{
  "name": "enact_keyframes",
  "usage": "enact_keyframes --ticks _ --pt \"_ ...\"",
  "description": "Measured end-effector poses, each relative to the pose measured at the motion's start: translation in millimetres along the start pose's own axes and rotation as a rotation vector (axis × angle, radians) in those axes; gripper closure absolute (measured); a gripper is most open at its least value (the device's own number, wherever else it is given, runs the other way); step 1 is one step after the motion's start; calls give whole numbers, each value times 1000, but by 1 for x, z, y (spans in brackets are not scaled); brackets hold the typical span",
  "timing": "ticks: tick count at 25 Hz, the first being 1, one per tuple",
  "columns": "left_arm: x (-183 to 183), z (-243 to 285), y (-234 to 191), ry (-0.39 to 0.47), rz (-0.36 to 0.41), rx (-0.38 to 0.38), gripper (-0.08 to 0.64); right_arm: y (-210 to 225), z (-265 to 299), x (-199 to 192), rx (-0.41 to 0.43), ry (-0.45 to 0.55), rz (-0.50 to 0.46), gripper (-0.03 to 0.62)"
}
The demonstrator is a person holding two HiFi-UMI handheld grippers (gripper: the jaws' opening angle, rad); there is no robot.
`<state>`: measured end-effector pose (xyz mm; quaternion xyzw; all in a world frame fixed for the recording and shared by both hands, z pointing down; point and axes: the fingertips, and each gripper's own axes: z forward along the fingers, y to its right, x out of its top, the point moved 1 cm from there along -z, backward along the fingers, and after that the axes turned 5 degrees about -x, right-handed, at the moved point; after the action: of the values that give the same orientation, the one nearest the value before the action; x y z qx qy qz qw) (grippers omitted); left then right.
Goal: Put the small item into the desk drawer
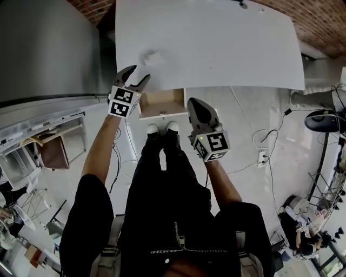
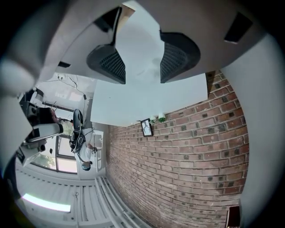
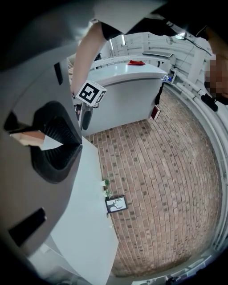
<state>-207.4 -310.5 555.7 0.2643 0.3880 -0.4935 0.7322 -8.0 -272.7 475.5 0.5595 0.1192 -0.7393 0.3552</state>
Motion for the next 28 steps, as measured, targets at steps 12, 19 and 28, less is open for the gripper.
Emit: enact_keyframes --ticks 12,19,28 --pt "-12 60 -9 -213 223 -116 308 16 -12 -34 -85 -64 20 586" --pt "-20 95 -23 -325 351 -126 331 19 -21 -49 -117 -83 54 586" --pt "-55 123 -28 -483 387 -160 341 17 -29 -57 -168 -87 66 586"
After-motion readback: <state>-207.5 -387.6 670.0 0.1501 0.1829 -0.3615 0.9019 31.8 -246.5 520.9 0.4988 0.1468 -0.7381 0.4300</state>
